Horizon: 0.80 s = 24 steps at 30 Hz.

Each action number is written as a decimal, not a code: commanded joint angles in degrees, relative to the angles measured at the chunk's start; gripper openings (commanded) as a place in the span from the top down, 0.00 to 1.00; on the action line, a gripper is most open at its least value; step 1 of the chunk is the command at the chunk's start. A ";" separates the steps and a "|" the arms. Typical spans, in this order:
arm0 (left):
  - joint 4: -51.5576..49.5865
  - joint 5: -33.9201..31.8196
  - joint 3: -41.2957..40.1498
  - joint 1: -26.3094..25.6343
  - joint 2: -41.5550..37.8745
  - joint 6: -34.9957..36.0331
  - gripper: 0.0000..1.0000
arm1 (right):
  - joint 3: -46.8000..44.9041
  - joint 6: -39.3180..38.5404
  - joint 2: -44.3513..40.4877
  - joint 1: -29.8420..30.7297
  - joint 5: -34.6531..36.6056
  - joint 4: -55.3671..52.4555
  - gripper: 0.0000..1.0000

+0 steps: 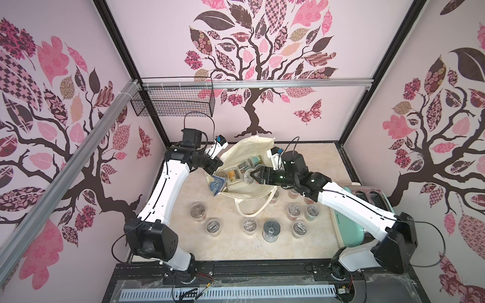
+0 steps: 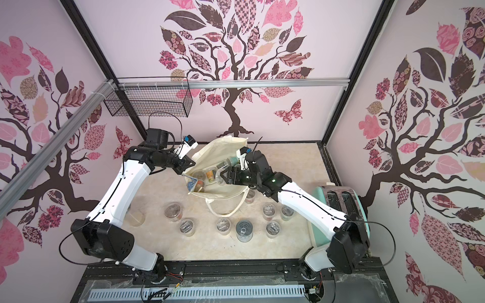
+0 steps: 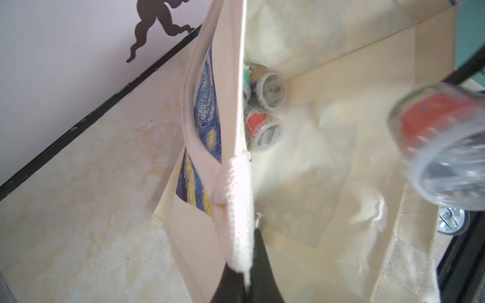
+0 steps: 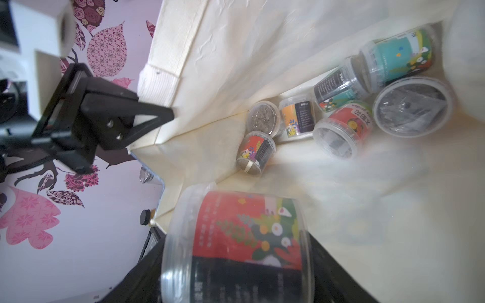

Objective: Take out the seed jars from the canvas bag
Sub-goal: Pick up the seed jar from the canvas bag, then place the seed jar at the center of the board.

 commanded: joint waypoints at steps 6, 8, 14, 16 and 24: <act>9.64 -5.72 4.82 2.59 3.63 -4.46 1.00 | -4.60 -0.81 -10.72 -2.70 3.63 -12.31 0.24; 10.96 -6.70 4.86 2.89 4.24 -5.07 1.00 | -6.85 -0.06 -12.52 -3.69 3.09 -12.71 0.24; 12.86 -6.37 5.34 2.96 5.73 -7.93 1.00 | -11.78 -0.11 -13.94 -4.23 2.49 -13.83 0.24; 13.27 -4.99 4.79 2.93 5.65 -8.71 1.00 | -12.64 -0.23 -13.72 -4.17 2.56 -12.92 0.23; 14.13 -5.37 4.07 3.01 5.41 -8.86 1.00 | -12.74 -6.19 -10.33 -4.17 6.31 -13.03 0.21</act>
